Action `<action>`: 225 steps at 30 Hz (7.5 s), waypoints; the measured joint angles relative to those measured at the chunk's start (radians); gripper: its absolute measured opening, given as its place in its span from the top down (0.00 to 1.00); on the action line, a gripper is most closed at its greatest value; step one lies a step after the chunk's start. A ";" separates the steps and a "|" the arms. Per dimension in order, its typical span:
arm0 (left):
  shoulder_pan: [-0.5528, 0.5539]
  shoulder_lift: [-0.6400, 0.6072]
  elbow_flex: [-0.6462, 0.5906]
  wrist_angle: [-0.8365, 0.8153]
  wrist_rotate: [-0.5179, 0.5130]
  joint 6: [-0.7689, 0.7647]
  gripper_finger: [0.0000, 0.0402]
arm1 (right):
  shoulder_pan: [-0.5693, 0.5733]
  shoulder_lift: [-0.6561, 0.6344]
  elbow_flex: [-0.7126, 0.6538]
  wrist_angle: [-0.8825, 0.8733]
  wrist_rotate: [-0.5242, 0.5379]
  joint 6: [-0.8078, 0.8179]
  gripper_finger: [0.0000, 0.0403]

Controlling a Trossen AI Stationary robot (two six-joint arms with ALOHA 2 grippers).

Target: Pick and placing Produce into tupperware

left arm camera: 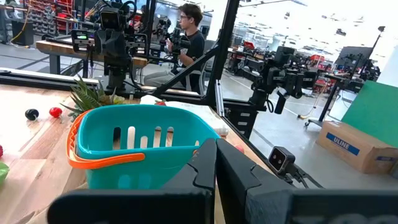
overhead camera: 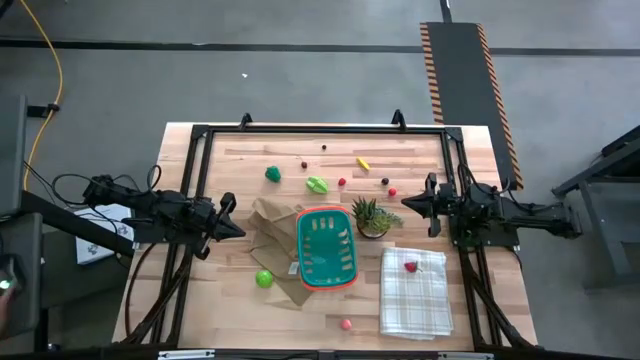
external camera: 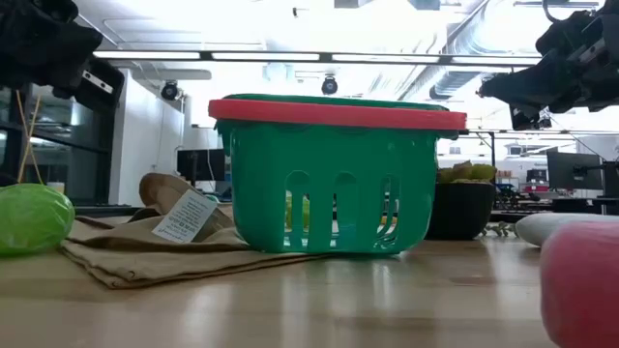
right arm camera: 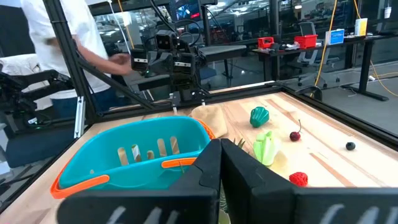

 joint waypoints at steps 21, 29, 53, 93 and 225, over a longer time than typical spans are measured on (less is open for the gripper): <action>0.000 0.000 0.000 0.000 0.000 0.000 1.00 | 0.000 0.000 0.000 0.000 0.000 0.000 1.00; 0.000 0.000 0.000 0.000 0.000 0.000 1.00 | 0.000 0.000 0.000 0.000 0.000 0.000 1.00; 0.000 0.000 0.000 0.000 0.000 0.000 1.00 | 0.000 0.000 0.000 0.000 0.000 0.000 1.00; 0.000 0.000 0.000 0.179 -0.384 -0.822 1.00 | -0.006 0.001 0.007 0.523 0.330 0.734 1.00; 0.000 0.004 0.001 0.058 -0.492 -0.819 1.00 | 0.612 1.553 0.891 -0.926 -0.096 0.934 0.28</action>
